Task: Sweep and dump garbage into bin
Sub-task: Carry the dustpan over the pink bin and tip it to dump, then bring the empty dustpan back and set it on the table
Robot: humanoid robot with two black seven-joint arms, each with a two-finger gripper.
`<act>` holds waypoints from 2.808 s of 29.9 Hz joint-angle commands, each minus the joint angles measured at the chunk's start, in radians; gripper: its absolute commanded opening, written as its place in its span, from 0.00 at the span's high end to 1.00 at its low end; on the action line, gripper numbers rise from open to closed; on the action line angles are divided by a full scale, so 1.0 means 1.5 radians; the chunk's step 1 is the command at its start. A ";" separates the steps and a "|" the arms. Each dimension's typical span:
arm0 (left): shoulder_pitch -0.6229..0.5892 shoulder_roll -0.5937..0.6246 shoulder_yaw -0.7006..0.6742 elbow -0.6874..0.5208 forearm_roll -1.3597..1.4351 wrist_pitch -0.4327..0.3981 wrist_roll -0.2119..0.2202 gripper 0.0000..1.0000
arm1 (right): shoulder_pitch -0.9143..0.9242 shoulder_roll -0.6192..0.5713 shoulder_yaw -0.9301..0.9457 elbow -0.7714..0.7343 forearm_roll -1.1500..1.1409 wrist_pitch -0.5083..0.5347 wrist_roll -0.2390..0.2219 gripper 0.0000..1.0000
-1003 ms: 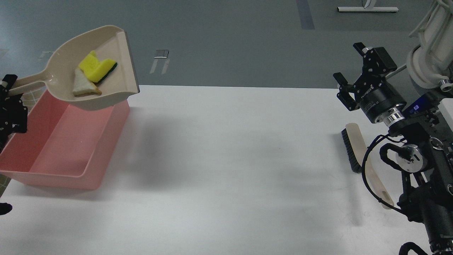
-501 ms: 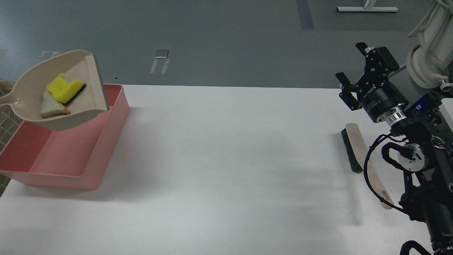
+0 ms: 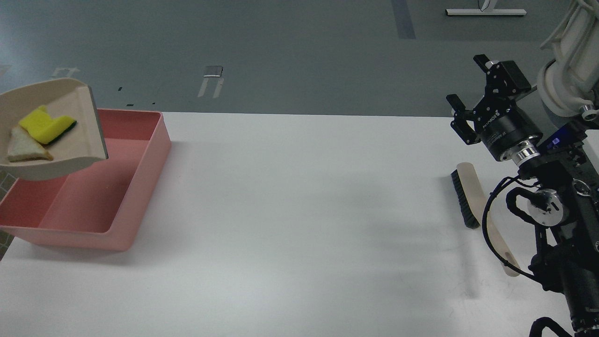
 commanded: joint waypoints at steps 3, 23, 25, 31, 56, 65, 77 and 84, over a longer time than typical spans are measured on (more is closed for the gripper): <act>-0.010 0.008 0.002 0.007 0.117 0.000 -0.012 0.88 | -0.001 -0.001 0.001 0.000 0.001 0.000 0.000 0.00; -0.043 0.116 0.009 0.032 0.261 0.019 -0.038 0.89 | -0.005 0.000 0.002 0.001 0.001 0.000 0.013 0.00; -0.046 0.128 0.014 0.025 0.289 0.025 -0.038 0.89 | -0.007 -0.002 0.003 0.002 0.002 0.000 0.013 0.00; -0.056 0.160 0.020 0.003 0.380 0.036 -0.049 0.89 | -0.027 -0.015 0.007 0.003 0.002 0.000 0.028 0.00; -0.176 0.239 0.052 -0.059 0.141 0.000 0.001 0.89 | -0.019 -0.008 0.010 0.001 0.065 -0.009 0.038 0.00; -0.219 0.114 0.157 -0.203 0.106 0.000 0.095 0.88 | -0.017 -0.009 0.010 0.003 0.065 -0.018 0.038 0.00; -0.498 -0.086 0.503 -0.212 0.204 0.083 0.162 0.88 | 0.000 -0.008 0.009 0.000 0.066 -0.065 0.037 0.00; -0.519 -0.147 0.597 -0.179 0.217 0.153 0.173 0.88 | 0.011 -0.005 0.006 -0.001 0.065 -0.083 0.037 0.00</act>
